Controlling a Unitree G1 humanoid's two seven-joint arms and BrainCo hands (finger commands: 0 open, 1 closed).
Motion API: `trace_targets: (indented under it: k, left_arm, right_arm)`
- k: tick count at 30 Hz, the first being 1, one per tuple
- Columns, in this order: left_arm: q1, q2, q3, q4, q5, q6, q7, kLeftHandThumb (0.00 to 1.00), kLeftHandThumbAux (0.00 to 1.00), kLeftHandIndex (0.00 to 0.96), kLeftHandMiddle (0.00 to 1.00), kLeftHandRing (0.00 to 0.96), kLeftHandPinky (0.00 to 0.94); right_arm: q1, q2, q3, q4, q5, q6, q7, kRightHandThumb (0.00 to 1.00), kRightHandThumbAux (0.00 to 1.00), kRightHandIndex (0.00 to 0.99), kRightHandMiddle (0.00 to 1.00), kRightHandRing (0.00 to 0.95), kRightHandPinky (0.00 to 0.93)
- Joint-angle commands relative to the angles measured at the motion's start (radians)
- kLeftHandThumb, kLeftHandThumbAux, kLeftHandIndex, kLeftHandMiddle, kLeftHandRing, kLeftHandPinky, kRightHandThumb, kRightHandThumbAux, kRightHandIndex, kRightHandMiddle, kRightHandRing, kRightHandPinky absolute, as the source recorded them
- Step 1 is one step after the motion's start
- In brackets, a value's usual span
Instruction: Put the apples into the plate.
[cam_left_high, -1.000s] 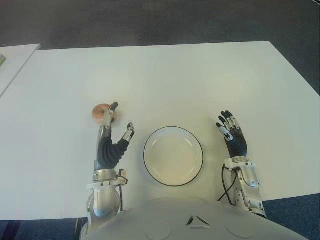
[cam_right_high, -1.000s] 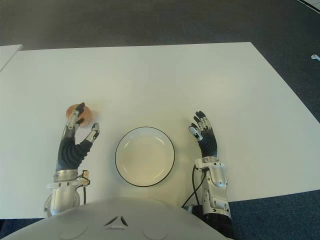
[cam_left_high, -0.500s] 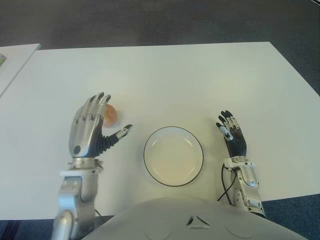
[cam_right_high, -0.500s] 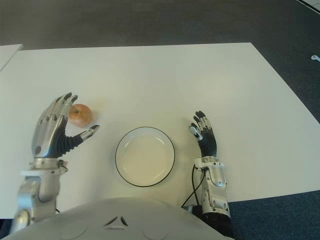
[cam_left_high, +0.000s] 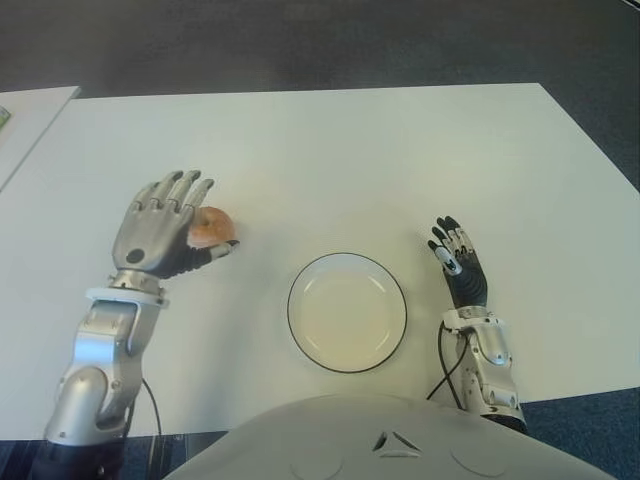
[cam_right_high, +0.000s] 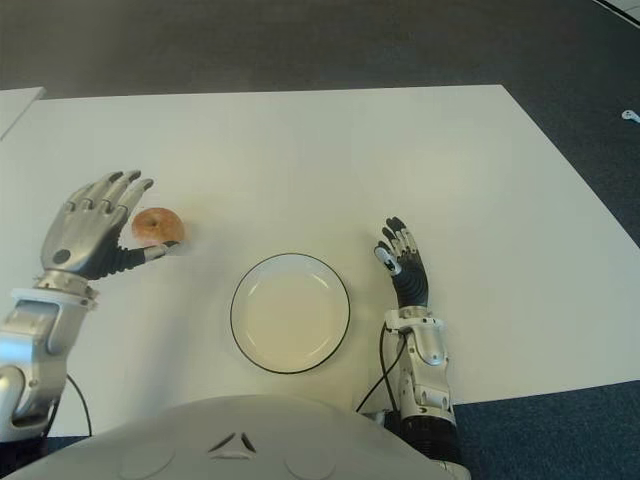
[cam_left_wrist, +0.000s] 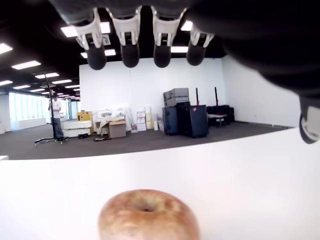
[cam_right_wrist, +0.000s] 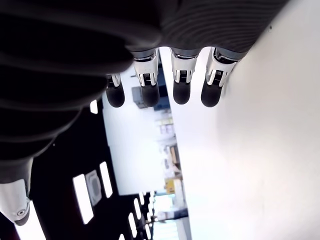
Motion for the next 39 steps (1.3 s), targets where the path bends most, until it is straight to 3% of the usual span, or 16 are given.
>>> trace_targets:
  k: [1, 20, 27, 39]
  left_arm:
    - [-0.032, 0.056, -0.015, 0.068, 0.005, -0.021, -0.041, 0.289, 0.364, 0.051, 0.000, 0.000, 0.000]
    - [-0.159, 0.168, -0.099, 0.252, 0.005, -0.102, 0.009, 0.257, 0.335, 0.030, 0.000, 0.000, 0.000]
    - [-0.205, 0.182, -0.138, 0.343, 0.014, -0.126, 0.057, 0.266, 0.324, 0.031, 0.000, 0.000, 0.000]
    - [-0.230, 0.187, -0.185, 0.394, -0.003, -0.137, 0.095, 0.289, 0.329, 0.028, 0.000, 0.000, 0.000]
  right_arm:
    - [0.017, 0.007, -0.003, 0.042, 0.000, 0.027, 0.000, 0.092, 0.553, 0.076, 0.048, 0.003, 0.000]
    - [0.011, -0.009, -0.017, 0.053, 0.007, 0.021, 0.018, 0.109, 0.533, 0.068, 0.052, 0.008, 0.007]
    - [0.011, -0.009, -0.021, 0.058, 0.008, 0.023, 0.022, 0.110, 0.531, 0.065, 0.050, 0.006, 0.001]
    - [0.002, -0.012, -0.031, 0.072, 0.017, 0.020, 0.030, 0.101, 0.534, 0.076, 0.057, 0.010, 0.002]
